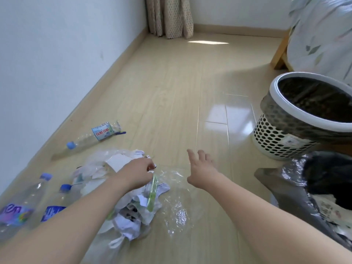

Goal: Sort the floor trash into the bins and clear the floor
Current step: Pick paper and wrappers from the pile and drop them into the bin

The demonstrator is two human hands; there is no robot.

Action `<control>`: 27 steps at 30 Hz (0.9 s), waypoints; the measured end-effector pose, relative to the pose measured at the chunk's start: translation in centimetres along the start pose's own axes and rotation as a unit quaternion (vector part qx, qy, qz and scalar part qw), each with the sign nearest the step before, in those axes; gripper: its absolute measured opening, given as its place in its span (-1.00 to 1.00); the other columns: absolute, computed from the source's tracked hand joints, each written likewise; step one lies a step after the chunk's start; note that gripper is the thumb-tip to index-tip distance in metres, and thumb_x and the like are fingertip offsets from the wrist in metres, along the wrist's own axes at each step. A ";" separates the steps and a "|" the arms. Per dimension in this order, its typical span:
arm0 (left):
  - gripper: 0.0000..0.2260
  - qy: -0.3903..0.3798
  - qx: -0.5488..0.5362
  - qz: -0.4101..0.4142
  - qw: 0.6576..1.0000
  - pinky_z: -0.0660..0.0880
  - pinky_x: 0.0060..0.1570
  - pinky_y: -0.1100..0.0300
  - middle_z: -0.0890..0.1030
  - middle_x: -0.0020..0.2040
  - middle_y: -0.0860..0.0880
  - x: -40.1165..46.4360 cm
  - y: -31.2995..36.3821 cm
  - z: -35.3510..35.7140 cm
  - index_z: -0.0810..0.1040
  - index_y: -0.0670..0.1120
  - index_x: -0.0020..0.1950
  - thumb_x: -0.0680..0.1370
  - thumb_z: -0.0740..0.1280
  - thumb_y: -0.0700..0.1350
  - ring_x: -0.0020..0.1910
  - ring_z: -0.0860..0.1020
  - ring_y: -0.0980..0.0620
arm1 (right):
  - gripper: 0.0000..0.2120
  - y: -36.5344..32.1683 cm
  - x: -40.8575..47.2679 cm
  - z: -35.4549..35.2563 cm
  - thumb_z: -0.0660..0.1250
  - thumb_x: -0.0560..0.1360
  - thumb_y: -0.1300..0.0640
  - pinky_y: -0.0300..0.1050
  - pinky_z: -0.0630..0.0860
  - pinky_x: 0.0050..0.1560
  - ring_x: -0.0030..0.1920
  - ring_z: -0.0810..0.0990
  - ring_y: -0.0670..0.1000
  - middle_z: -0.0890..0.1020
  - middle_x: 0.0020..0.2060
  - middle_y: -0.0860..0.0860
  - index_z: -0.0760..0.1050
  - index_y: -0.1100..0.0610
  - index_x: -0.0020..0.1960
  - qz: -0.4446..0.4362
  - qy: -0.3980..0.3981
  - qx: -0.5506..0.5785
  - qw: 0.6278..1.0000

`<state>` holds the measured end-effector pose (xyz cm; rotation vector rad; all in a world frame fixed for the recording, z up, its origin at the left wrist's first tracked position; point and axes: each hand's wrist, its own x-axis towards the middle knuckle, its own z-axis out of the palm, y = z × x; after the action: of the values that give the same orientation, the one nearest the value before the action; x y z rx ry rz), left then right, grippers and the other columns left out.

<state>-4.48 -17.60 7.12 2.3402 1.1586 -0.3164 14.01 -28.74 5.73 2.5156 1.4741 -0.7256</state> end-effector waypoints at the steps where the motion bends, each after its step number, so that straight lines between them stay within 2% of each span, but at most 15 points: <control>1: -0.70 -0.001 0.019 0.010 1.000 0.43 0.12 0.14 0.53 0.23 0.03 0.2 0.1 0.3 0.52 0.00 0.27 0.55 0.22 -0.12 0.17 0.49 0.01 | -0.15 0.1 0.3 0.4 0.25 0.48 0.11 0.07 0.11 0.43 0.49 0.02 0.20 -0.04 0.51 0.13 -0.24 -0.02 0.56 -0.012 0.007 -0.014 1.000; 2: -0.70 0.002 0.039 0.016 0.999 0.41 0.12 0.14 0.52 0.26 0.02 0.4 0.2 0.5 0.52 0.00 0.28 0.56 0.21 -0.13 0.21 0.47 -0.01 | -0.15 0.2 0.7 0.6 0.26 0.48 0.10 0.09 0.02 0.47 0.52 -0.06 0.18 -0.11 0.53 0.11 -0.23 -0.05 0.56 -0.023 0.012 -0.018 0.999; 3: -0.69 0.011 0.059 0.021 0.998 0.37 0.12 0.14 0.50 0.28 0.02 0.5 0.3 0.6 0.52 0.01 0.29 0.56 0.21 -0.13 0.24 0.44 -0.03 | -0.22 0.4 1.1 0.8 0.25 0.49 0.09 0.11 -0.03 0.48 0.53 -0.09 0.17 -0.11 0.54 0.09 -0.12 -0.05 0.56 -0.036 0.019 -0.024 0.999; 4: -0.68 0.018 0.071 0.021 0.997 0.34 0.13 0.14 0.48 0.30 0.01 0.6 0.2 0.6 0.51 0.01 0.30 0.56 0.20 -0.13 0.27 0.42 -0.04 | -0.35 0.6 1.6 0.8 0.25 0.49 0.09 0.12 -0.03 0.48 0.53 -0.07 0.16 -0.04 0.54 0.08 0.09 -0.02 0.52 -0.058 0.021 -0.036 0.997; 5: -0.68 0.022 0.080 0.018 0.996 0.32 0.15 0.13 0.47 0.31 0.02 0.6 0.0 0.4 0.51 0.02 0.31 0.56 0.20 -0.13 0.29 0.40 -0.05 | -0.55 0.7 2.0 0.7 0.24 0.49 0.10 0.12 0.02 0.47 0.51 0.03 0.15 0.12 0.50 0.08 0.34 0.01 0.38 -0.089 0.011 -0.054 0.995; 6: -0.67 0.024 0.085 0.016 0.996 0.32 0.17 0.13 0.46 0.32 0.02 0.5 -0.3 0.3 0.50 0.02 0.31 0.56 0.20 -0.14 0.31 0.38 -0.05 | -0.75 0.8 2.3 0.2 0.22 0.50 0.11 0.09 0.14 0.41 0.43 0.20 0.14 0.34 0.38 0.07 0.48 0.03 0.17 -0.106 -0.007 -0.077 0.991; 7: -0.67 0.026 0.085 0.017 0.996 0.32 0.20 0.12 0.46 0.33 0.01 0.6 -0.7 0.2 0.49 0.02 0.32 0.56 0.20 -0.13 0.31 0.38 -0.05 | -0.90 1.0 2.4 -0.7 0.21 0.50 0.12 0.01 0.30 0.28 0.26 0.38 0.12 0.49 0.15 0.05 0.48 0.05 -0.03 -0.109 -0.024 -0.082 0.990; 8: -0.67 0.029 0.084 0.018 0.996 0.34 0.22 0.11 0.46 0.33 0.01 0.6 -1.2 0.1 0.49 0.02 0.32 0.57 0.20 -0.12 0.31 0.39 -0.05 | -0.92 1.0 2.3 -1.8 0.21 0.50 0.13 -0.09 0.41 0.05 0.05 0.46 0.09 0.50 -0.09 0.02 0.42 0.06 -0.16 -0.102 -0.036 -0.061 0.992; 9: -0.68 0.031 0.082 0.018 0.996 0.35 0.24 0.10 0.47 0.32 0.01 0.5 -1.8 0.0 0.49 0.02 0.31 0.57 0.20 -0.11 0.31 0.40 -0.04 | -0.85 1.1 2.3 -2.9 0.22 0.49 0.13 -0.17 0.39 -0.20 -0.13 0.45 0.08 0.46 -0.23 -0.01 0.34 0.07 -0.25 -0.085 -0.033 -0.016 0.996; 10: -0.70 0.039 0.079 0.021 0.996 0.35 0.24 0.10 0.48 0.30 0.02 0.4 -2.2 0.1 0.49 0.02 0.30 0.57 0.21 -0.11 0.29 0.40 -0.03 | -0.81 1.5 2.5 -3.9 0.23 0.48 0.13 -0.20 0.31 -0.34 -0.25 0.42 0.07 0.41 -0.30 -0.01 0.30 0.08 -0.29 -0.062 -0.022 0.030 0.997; 11: -0.71 0.055 0.073 0.026 0.995 0.34 0.23 0.10 0.49 0.28 0.03 0.4 -2.5 0.4 0.50 0.02 0.28 0.57 0.21 -0.11 0.27 0.41 -0.02 | -0.80 1.9 2.4 -4.7 0.24 0.46 0.14 -0.21 0.26 -0.40 -0.33 0.38 0.04 0.40 -0.32 -0.01 0.28 0.08 -0.31 -0.039 0.008 0.060 0.997; 15: -0.75 0.099 0.136 0.033 0.985 0.30 0.19 0.12 0.49 0.22 0.05 0.5 -2.0 2.2 0.53 0.06 0.21 0.58 0.19 -0.04 0.21 0.40 -0.02 | -0.85 3.3 1.4 -5.9 0.22 0.43 0.16 -0.18 0.25 -0.38 -0.32 0.38 0.07 0.43 -0.28 0.02 0.29 0.12 -0.28 -0.003 0.090 0.062 0.994; 20: -0.70 0.075 0.261 -0.033 0.962 0.23 0.14 0.08 0.39 0.22 -0.01 1.2 0.9 6.0 0.57 0.00 0.12 0.56 0.19 0.13 0.21 0.30 -0.08 | -0.83 3.9 0.5 -6.3 0.19 0.44 0.17 -0.19 0.24 -0.40 -0.33 0.37 0.06 0.42 -0.30 0.00 0.25 0.11 -0.30 0.005 0.109 0.072 0.991; 22: -0.66 0.076 0.296 -0.051 0.951 0.20 0.18 0.07 0.34 0.27 -0.03 1.7 1.9 7.1 0.58 -0.02 0.11 0.57 0.18 0.17 0.24 0.27 -0.10 | -0.82 3.8 0.1 -6.3 0.19 0.45 0.16 -0.19 0.25 -0.41 -0.34 0.38 0.05 0.42 -0.31 0.01 0.25 0.11 -0.30 0.000 0.113 0.071 0.991; 27: -0.65 0.060 0.338 -0.062 0.937 0.11 0.35 0.00 0.25 0.36 -0.08 2.4 2.2 7.9 0.55 -0.06 0.21 0.58 0.14 0.09 0.33 0.22 -0.14 | -0.81 3.3 -0.7 -6.2 0.18 0.46 0.14 -0.18 0.23 -0.42 -0.35 0.35 0.05 0.41 -0.32 0.01 0.25 0.12 -0.30 -0.030 0.103 0.071 0.992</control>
<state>-1.15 -21.27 0.19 2.9046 1.4249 -0.7233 18.60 -28.83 11.14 2.7362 1.6217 -0.6165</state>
